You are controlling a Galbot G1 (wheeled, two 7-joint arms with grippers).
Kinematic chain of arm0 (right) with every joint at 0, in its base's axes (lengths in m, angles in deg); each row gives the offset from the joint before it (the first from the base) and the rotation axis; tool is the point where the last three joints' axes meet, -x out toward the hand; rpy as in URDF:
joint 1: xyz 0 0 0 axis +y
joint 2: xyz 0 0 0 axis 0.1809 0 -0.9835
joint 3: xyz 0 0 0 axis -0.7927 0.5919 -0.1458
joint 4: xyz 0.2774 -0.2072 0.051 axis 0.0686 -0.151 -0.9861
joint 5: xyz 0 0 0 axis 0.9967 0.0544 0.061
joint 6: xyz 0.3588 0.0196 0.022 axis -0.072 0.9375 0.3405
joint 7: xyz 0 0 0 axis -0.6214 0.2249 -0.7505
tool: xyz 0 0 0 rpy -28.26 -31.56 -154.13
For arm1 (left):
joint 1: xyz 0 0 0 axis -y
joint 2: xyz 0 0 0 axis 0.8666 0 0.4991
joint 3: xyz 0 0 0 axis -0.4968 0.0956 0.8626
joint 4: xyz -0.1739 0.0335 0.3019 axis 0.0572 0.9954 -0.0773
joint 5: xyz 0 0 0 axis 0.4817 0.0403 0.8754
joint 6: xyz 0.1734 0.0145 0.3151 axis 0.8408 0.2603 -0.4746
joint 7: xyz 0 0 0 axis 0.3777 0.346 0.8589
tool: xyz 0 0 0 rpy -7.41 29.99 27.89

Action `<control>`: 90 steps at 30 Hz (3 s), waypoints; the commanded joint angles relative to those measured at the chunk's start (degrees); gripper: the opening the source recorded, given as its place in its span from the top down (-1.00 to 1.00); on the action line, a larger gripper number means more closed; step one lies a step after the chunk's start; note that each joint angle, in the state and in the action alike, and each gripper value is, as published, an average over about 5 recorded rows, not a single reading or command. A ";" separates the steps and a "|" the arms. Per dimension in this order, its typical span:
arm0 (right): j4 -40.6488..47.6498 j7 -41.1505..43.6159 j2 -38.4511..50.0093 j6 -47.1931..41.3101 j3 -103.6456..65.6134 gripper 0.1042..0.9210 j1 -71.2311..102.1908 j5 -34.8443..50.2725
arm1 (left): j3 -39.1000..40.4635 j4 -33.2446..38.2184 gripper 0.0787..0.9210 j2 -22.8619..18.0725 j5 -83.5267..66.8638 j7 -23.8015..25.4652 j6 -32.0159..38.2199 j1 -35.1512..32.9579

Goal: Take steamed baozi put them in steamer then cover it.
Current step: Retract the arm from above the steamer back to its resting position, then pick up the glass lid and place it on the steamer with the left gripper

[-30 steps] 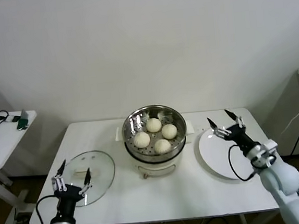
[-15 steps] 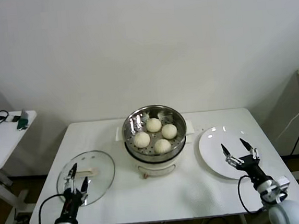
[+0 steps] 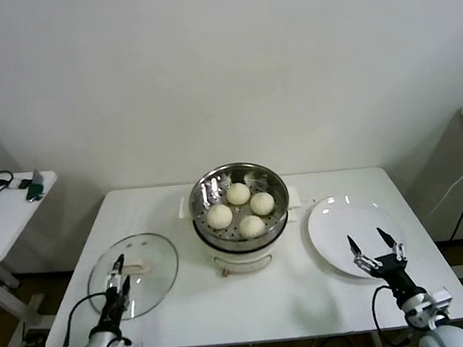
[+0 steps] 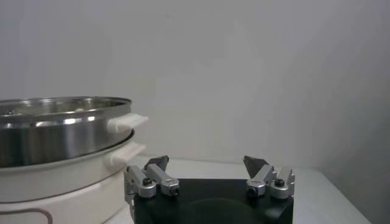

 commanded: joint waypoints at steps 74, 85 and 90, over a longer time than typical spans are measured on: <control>5.29 1.50 2.62 3.17 -2.76 -0.76 -0.80 -4.79 | 2.70 -1.31 0.83 6.70 -7.31 -2.97 -6.12 8.34; 8.46 1.43 5.30 3.29 0.06 -0.76 -5.24 -4.94 | 3.81 18.54 0.83 15.07 -12.23 -0.14 -26.00 2.25; 9.47 1.06 5.19 3.40 2.83 -0.76 -6.77 -5.92 | 4.86 23.00 0.83 23.81 -17.71 3.28 -31.38 3.59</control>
